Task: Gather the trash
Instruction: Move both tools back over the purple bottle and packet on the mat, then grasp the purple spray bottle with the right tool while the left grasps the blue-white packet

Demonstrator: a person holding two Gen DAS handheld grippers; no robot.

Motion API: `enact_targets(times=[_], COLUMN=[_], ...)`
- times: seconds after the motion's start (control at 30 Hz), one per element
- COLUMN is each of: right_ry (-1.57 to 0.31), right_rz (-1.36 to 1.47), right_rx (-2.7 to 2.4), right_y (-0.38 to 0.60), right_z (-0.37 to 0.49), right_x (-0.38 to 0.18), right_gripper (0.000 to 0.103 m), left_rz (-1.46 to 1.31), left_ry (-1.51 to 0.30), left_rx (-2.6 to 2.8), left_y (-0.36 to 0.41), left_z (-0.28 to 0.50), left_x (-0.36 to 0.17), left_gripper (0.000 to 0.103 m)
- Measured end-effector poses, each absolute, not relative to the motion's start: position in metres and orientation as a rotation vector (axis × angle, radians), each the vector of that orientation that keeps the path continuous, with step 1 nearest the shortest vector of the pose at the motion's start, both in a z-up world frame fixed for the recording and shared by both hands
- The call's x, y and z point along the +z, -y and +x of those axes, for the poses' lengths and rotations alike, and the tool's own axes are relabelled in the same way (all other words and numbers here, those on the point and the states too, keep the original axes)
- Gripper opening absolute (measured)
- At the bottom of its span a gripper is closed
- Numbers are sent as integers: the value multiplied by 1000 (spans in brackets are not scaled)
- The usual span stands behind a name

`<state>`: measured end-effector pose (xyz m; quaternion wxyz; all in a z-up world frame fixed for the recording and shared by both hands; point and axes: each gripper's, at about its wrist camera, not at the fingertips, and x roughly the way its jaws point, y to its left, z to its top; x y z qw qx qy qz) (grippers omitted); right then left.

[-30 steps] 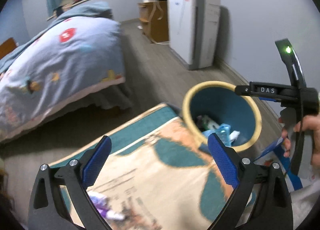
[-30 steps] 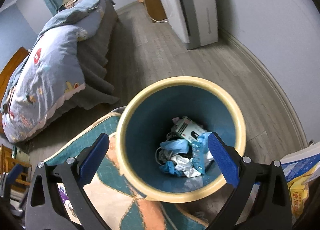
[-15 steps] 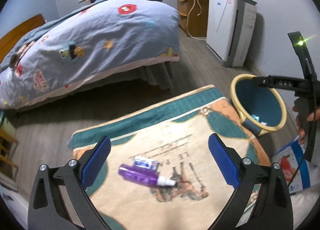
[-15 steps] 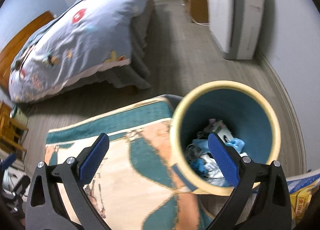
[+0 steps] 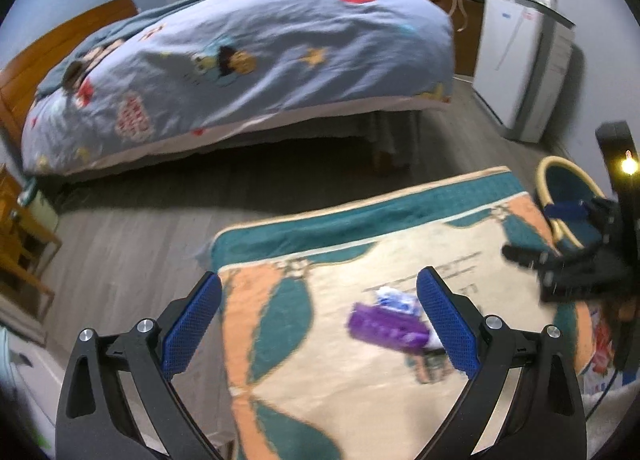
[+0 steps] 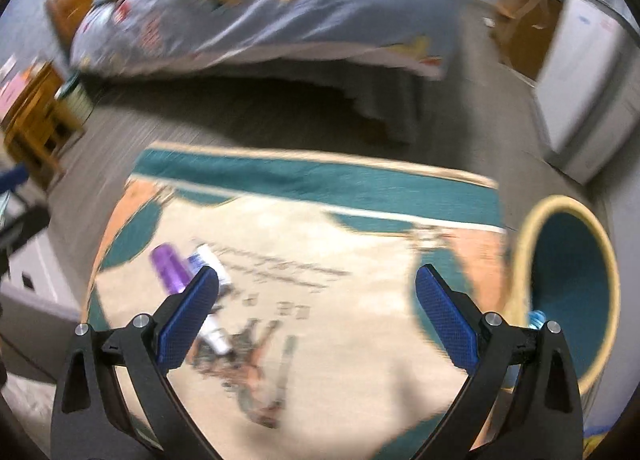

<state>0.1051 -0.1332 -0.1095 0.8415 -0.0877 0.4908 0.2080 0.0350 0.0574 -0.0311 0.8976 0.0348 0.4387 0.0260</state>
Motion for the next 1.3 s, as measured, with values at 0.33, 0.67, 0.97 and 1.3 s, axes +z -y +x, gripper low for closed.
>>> enact_targets(times=[0.33, 0.67, 0.97, 1.3], right_ry=[-1060, -1080, -1129, -1150], right_rz=[-397, -432, -556, -422], right_rx=[598, 679, 666, 685], right_y=[42, 7, -2, 28], right_z=[78, 72, 63, 65], right_x=[-150, -171, -194, -167], right_gripper=[97, 81, 52, 33], left_rz=[-11, -84, -86, -57], left_ry=[-940, -956, -966, -979], left_rx=[101, 136, 136, 119], left_y=[-117, -146, -149, -126], left_z=[32, 34, 33, 39], left_x=[-40, -43, -45, -47], left_gripper=[97, 97, 97, 97])
